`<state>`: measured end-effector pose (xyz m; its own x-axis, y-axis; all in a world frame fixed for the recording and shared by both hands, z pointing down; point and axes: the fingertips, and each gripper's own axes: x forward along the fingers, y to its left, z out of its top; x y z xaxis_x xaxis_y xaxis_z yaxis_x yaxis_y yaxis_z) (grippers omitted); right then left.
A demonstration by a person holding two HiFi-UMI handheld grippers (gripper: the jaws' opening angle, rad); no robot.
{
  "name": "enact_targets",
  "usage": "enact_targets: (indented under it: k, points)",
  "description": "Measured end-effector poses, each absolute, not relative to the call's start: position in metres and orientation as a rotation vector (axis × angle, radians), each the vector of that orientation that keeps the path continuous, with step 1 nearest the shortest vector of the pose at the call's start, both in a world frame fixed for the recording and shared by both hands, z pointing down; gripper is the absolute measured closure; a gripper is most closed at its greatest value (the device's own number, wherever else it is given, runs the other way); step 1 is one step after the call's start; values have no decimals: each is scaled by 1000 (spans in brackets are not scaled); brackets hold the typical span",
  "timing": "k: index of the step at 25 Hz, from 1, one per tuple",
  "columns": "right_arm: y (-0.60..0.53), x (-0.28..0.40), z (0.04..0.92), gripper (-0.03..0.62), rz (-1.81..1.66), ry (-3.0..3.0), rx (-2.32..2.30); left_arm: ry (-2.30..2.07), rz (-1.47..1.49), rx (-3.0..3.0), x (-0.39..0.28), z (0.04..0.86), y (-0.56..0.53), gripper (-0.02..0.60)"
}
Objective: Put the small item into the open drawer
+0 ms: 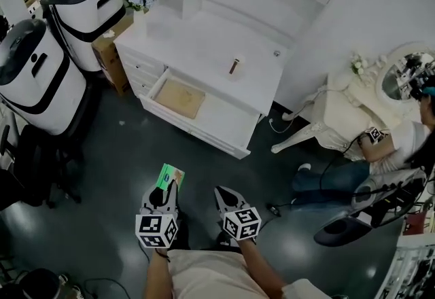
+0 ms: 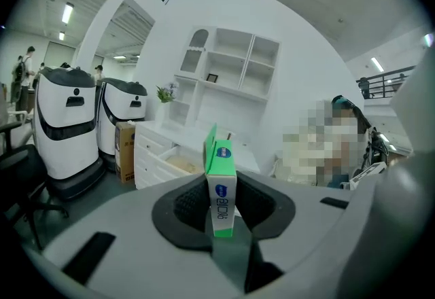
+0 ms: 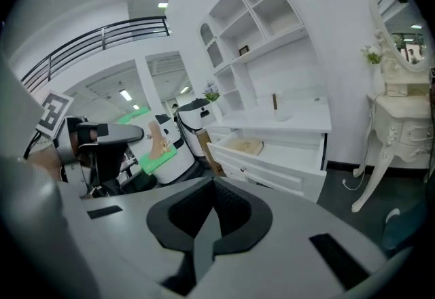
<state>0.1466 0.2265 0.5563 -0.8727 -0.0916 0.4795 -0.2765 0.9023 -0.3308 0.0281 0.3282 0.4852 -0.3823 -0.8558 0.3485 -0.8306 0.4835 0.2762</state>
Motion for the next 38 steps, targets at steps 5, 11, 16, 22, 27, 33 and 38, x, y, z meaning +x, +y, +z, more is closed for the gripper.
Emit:
enact_targets:
  k: [5, 11, 16, 22, 27, 33, 38]
  points:
    - [231, 104, 569, 569, 535, -2556, 353, -2246, -88, 1450, -39, 489, 329, 477]
    - [221, 75, 567, 569, 545, -2541, 488, -2175, -91, 1503, -84, 503, 318, 477]
    - [207, 62, 563, 569, 558, -2515, 584, -2130, -96, 1552, -107, 501, 306, 477]
    - [193, 27, 559, 569, 477, -2527, 567, -2105, -76, 1571, -134, 502, 286, 477]
    - [160, -5, 562, 569, 525, -2538, 573, -2090, -36, 1601, -159, 501, 253, 477]
    - [93, -35, 553, 569, 556, -2574, 627, -2005, 23, 1666, -185, 508, 174, 477]
    - [44, -52, 554, 569, 605, -2588, 666, -1939, 70, 1732, -201, 514, 116, 477]
